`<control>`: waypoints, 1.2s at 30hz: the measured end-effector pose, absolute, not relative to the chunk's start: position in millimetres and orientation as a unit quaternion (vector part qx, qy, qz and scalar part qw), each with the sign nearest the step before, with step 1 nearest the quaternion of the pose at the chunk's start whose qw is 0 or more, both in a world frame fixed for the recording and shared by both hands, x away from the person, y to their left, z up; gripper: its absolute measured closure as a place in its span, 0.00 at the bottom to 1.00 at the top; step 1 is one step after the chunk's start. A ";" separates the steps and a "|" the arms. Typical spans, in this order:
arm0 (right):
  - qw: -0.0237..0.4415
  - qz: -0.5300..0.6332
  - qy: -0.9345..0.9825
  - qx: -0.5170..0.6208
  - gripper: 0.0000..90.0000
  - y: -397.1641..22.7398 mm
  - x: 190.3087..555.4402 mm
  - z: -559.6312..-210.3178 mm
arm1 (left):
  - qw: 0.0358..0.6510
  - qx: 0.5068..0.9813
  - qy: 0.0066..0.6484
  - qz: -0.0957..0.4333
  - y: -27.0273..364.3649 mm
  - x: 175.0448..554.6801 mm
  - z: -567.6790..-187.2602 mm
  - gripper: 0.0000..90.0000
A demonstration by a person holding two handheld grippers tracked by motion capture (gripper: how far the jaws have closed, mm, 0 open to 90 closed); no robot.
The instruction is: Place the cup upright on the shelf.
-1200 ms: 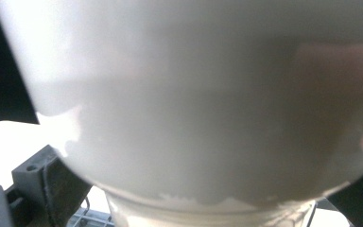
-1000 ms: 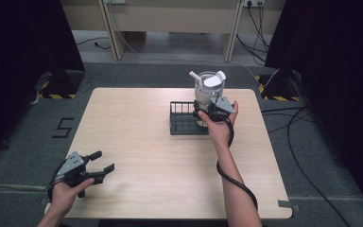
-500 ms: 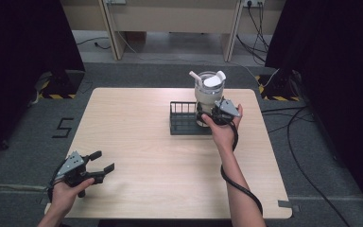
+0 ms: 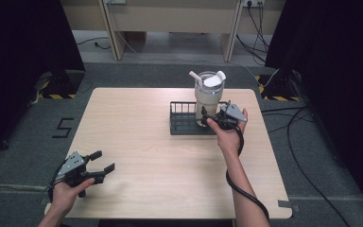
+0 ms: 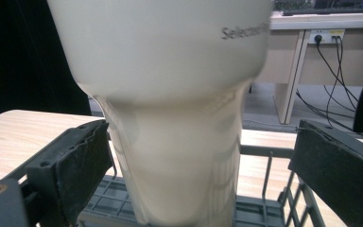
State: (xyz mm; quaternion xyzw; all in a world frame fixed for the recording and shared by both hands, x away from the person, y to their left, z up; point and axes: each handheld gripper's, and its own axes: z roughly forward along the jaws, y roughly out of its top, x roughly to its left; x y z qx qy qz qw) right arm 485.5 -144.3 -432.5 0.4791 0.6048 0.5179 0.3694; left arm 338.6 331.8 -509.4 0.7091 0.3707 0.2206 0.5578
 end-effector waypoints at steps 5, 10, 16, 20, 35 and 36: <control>0.370 0.517 0.606 0.479 0.06 -149.1 480.4 -432.6 | 0.558 0.709 0.371 0.220 331.5 338.6 -509.5 0.20; 0.368 0.516 0.606 0.481 0.06 -154.3 473.3 -432.6 | 0.558 0.708 0.370 0.222 331.7 338.1 -508.9 0.20; 0.365 0.513 0.610 0.481 0.07 -161.4 462.9 -434.2 | 0.558 0.708 0.371 0.223 331.9 338.0 -508.9 0.19; 0.363 0.511 0.611 0.483 0.07 -164.0 458.0 -435.9 | 0.557 0.709 0.371 0.222 331.8 337.9 -509.0 0.20; 0.358 0.504 0.612 0.493 0.08 -175.6 435.6 -444.5 | 0.556 0.709 0.372 0.224 331.8 337.1 -508.7 0.19; 0.358 0.504 0.612 0.493 0.08 -175.6 435.6 -444.5 | 0.556 0.709 0.372 0.224 331.8 337.1 -508.7 0.19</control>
